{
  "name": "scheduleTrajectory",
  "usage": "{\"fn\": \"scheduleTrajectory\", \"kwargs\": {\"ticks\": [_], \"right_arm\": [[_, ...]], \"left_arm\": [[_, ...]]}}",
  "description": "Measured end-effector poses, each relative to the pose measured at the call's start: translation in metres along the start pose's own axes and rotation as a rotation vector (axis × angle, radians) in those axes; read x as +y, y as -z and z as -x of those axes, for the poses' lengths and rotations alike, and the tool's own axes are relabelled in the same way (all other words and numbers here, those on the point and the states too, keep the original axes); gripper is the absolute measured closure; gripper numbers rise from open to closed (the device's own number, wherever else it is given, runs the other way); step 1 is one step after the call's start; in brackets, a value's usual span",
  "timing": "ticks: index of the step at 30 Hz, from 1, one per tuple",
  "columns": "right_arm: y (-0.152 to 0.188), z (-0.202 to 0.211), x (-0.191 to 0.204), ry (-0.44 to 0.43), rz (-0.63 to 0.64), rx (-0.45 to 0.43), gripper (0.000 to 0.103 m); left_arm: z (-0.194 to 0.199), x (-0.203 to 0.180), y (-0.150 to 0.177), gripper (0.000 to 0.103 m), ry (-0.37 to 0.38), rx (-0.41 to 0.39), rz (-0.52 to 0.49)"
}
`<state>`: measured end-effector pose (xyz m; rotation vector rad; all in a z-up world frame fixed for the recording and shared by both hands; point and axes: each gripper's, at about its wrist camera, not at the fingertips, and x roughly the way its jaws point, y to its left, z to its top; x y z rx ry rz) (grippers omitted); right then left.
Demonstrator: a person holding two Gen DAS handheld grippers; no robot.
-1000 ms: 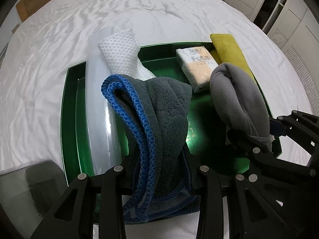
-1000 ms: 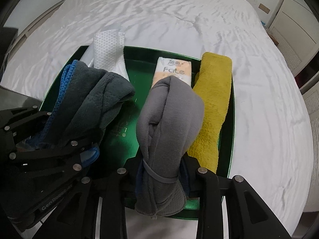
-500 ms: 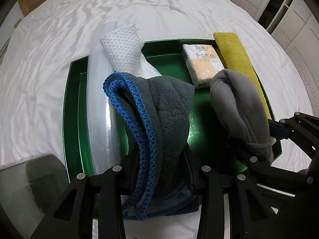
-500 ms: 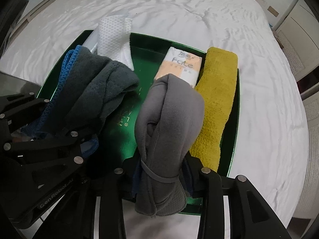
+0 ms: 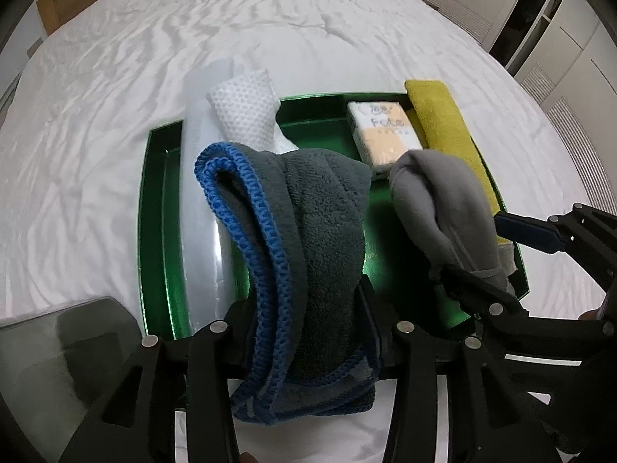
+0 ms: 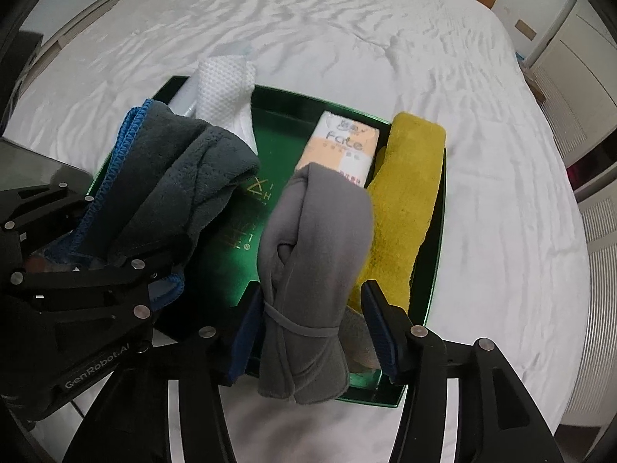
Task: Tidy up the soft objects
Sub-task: 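Lower the towel into the tray and open the left gripper while the right releases the sock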
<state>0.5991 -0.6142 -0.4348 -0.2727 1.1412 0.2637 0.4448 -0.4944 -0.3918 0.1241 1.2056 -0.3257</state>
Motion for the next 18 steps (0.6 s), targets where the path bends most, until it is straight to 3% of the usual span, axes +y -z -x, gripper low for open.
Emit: {"fn": "scheduleTrajectory", "kwargs": {"ticks": [12,18], "right_arm": [[0.003,0.038,-0.002,0.038,0.008,-0.040,0.041],[0.007,0.054,-0.006,0.053,-0.026,-0.061,0.041]], "left_arm": [[0.017,0.005,0.004,0.057,0.036,-0.024,0.011],[0.026,0.003,0.004,0.048,0.026,-0.036,0.012]]}}
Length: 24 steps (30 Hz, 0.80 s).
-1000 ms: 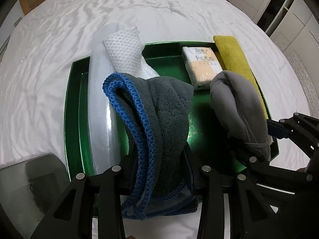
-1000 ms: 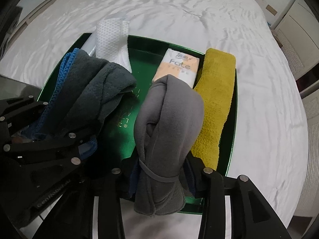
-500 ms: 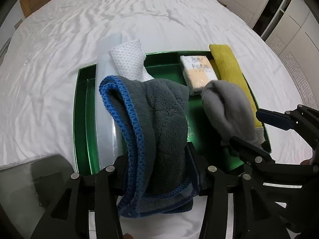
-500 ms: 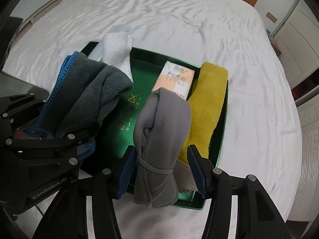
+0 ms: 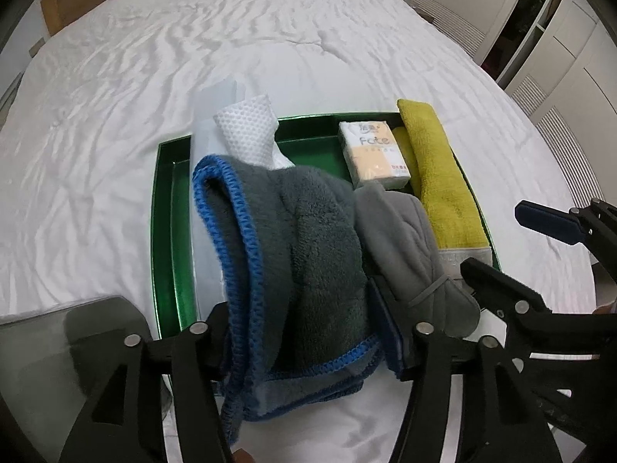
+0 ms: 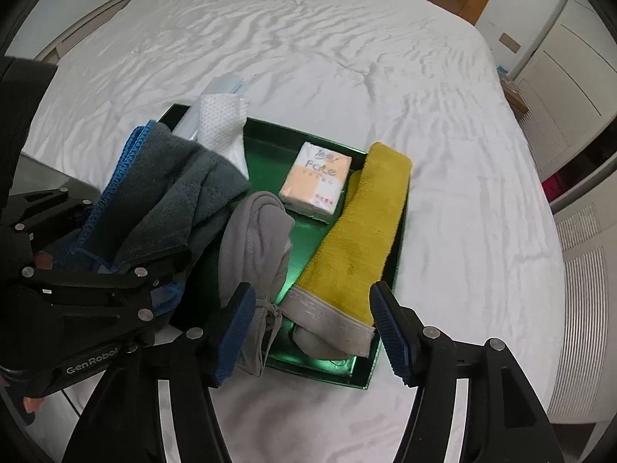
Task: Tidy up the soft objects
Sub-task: 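Lower the towel into the tray and open the left gripper while the right releases the sock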
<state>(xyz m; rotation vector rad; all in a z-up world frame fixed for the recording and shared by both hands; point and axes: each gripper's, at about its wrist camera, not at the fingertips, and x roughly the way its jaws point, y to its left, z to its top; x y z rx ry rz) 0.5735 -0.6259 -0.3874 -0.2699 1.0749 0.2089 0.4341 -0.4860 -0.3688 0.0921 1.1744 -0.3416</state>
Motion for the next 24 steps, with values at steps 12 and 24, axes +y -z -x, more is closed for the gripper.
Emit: {"fn": "scheduleTrajectory", "kwargs": {"ticks": [12,24], "right_arm": [[0.011,0.025,-0.007,0.002,-0.045,-0.033,0.040],[0.023,0.037,-0.005,0.005,-0.063,-0.036,0.040]], "left_arm": [[0.023,-0.008,0.001,0.045,-0.032,-0.042,-0.012],[0.035,-0.011,0.013,0.045,-0.048,-0.054,-0.021]]}}
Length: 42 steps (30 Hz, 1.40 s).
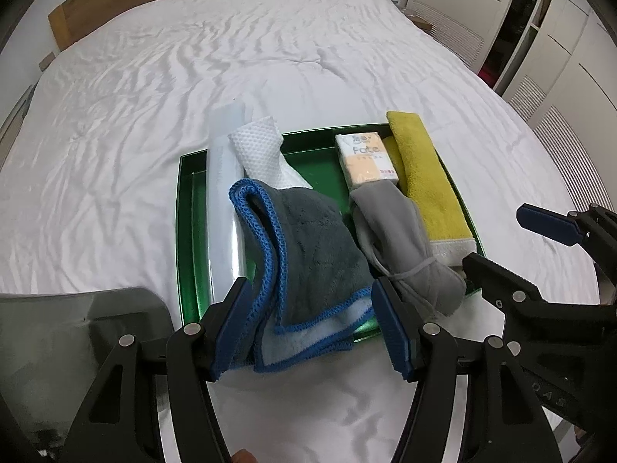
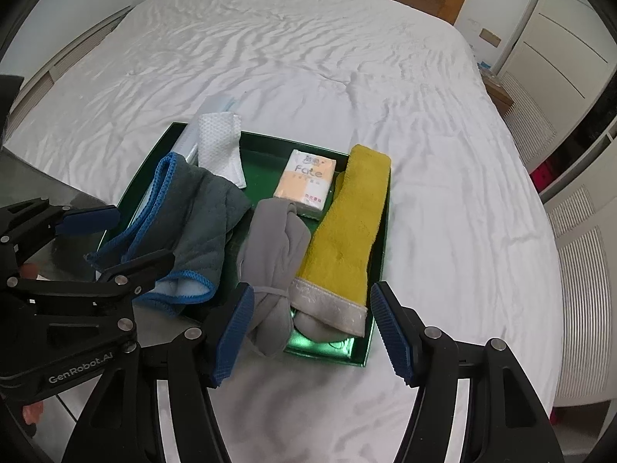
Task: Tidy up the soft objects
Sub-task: 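Lower the towel into the tray and open the left gripper while the right releases the sock, then withdraw both tools up from the tray, then move both tools over the powder puff and black hair tie on the bed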
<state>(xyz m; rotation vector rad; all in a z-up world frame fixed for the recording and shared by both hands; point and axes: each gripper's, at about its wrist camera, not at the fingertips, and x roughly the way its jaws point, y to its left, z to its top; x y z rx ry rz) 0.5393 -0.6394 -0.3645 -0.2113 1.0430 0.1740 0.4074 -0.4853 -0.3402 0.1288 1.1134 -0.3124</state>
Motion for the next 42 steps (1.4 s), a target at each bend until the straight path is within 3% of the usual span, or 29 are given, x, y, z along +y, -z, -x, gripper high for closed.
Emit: {"fn": "scheduleTrajectory", "kwargs": {"ticks": [17,23,28,34,42], "right_arm": [[0.050,0.074,0.003,0.061,-0.099,-0.019,0.040],[0.076,0.114,0.028,0.086,-0.134,-0.022,0.040],[0.106,0.156,0.073,0.092,-0.134,-0.026,0.040],[0.137,0.201,0.159,0.065,-0.095,-0.047,0.040],[0.172,0.208,0.306,-0.150,-0.072,-0.041,0.039]], "left_arm": [[0.054,-0.031,0.046,0.045,0.101,-0.011,-0.075],[0.081,-0.024,0.078,0.045,0.144,-0.003,-0.106],[0.116,-0.003,0.120,0.045,0.184,0.001,-0.135],[0.166,0.049,0.188,0.045,0.183,0.004,-0.200],[0.195,0.202,0.291,0.045,0.024,0.063,-0.130]]}}
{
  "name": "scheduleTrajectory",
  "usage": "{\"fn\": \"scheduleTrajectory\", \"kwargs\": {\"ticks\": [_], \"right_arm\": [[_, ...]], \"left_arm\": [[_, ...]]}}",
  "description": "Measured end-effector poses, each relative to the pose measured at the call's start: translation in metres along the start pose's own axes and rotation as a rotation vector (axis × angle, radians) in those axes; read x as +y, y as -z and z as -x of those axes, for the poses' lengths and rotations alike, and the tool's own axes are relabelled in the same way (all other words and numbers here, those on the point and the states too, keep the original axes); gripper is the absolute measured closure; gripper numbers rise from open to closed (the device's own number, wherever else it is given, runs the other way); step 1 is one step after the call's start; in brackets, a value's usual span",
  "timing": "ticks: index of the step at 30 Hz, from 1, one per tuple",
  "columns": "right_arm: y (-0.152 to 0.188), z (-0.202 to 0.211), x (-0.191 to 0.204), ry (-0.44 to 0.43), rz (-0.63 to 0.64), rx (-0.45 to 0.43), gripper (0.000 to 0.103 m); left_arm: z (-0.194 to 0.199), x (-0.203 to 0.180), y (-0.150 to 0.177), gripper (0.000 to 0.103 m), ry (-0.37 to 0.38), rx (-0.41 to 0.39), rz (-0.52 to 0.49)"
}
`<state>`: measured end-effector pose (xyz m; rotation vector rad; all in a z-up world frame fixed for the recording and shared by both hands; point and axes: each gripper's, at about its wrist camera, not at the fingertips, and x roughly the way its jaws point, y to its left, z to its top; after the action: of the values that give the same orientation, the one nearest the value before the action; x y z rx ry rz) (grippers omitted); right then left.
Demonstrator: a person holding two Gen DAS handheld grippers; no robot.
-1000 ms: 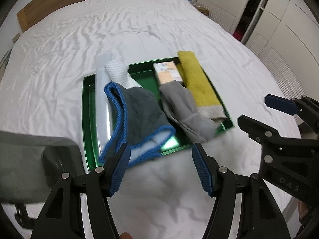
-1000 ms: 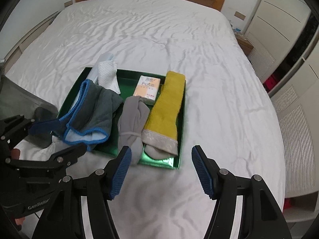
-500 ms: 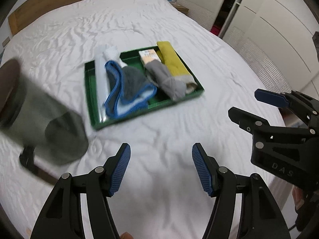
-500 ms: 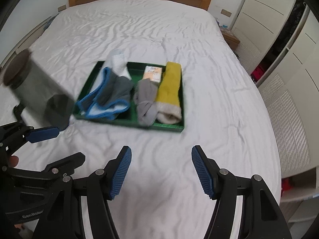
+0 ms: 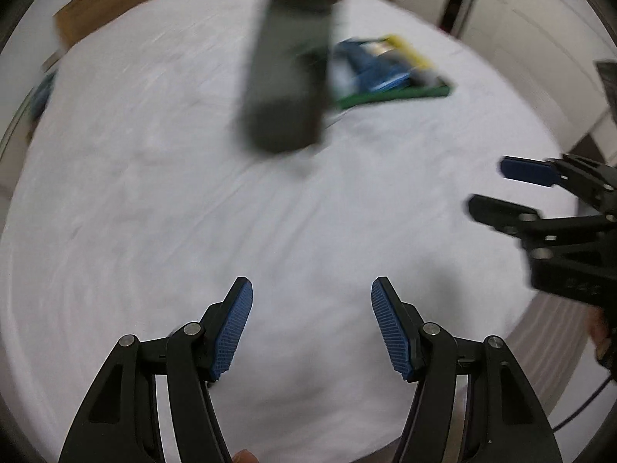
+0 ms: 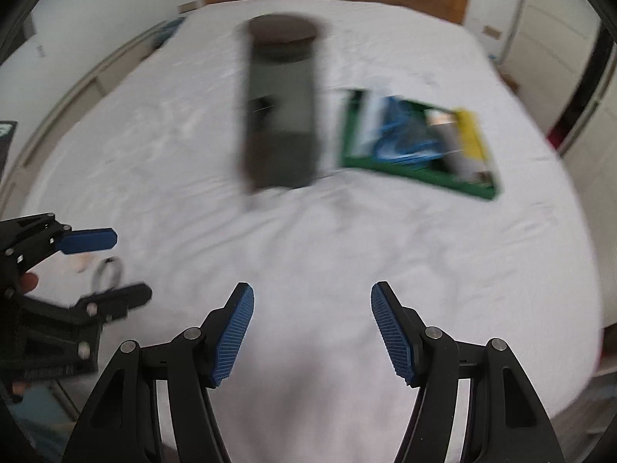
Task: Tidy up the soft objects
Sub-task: 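Move both tools over the powder puff and black hair tie on the bed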
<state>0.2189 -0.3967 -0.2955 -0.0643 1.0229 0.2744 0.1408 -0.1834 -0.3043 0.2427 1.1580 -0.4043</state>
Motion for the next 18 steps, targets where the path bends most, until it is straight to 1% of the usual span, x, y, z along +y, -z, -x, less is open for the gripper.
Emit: {"fn": "scheduleTrajectory", "kwargs": {"ticks": [1,4,6,7,8,11,13,16,18], "right_arm": [[0.004,-0.006,0.020,-0.013,0.014,0.002,0.039],[0.013,-0.028,0.069,-0.091,0.018,0.031,0.039],[0.015,-0.041,0.089,-0.108,0.042,0.046,0.039],[0.017,-0.049,0.103,-0.122,0.046,0.060,0.039],[0.016,-0.054,0.106,-0.131,0.045,0.066,0.039],[0.018,-0.067,0.122,-0.144,0.050,0.081,0.039],[0.021,-0.075,0.131,-0.150,0.057,0.097,0.039],[0.021,-0.088,0.144,-0.152,0.076,0.113,0.039],[0.017,-0.100,0.152,-0.158,0.080,0.120,0.039]], "left_arm": [[-0.002,0.020,0.013,0.045,-0.031,0.013,0.020],[-0.015,0.086,0.051,0.045,-0.136,0.075,0.089],[-0.024,0.117,0.067,0.045,-0.179,0.102,0.132],[-0.031,0.131,0.074,0.045,-0.187,0.120,0.156],[-0.037,0.148,0.081,0.045,-0.192,0.128,0.190],[-0.048,0.173,0.093,0.045,-0.214,0.136,0.218],[-0.056,0.183,0.096,0.045,-0.218,0.144,0.228],[-0.064,0.196,0.103,0.045,-0.191,0.155,0.255],[-0.070,0.199,0.105,0.045,-0.172,0.166,0.248]]}}
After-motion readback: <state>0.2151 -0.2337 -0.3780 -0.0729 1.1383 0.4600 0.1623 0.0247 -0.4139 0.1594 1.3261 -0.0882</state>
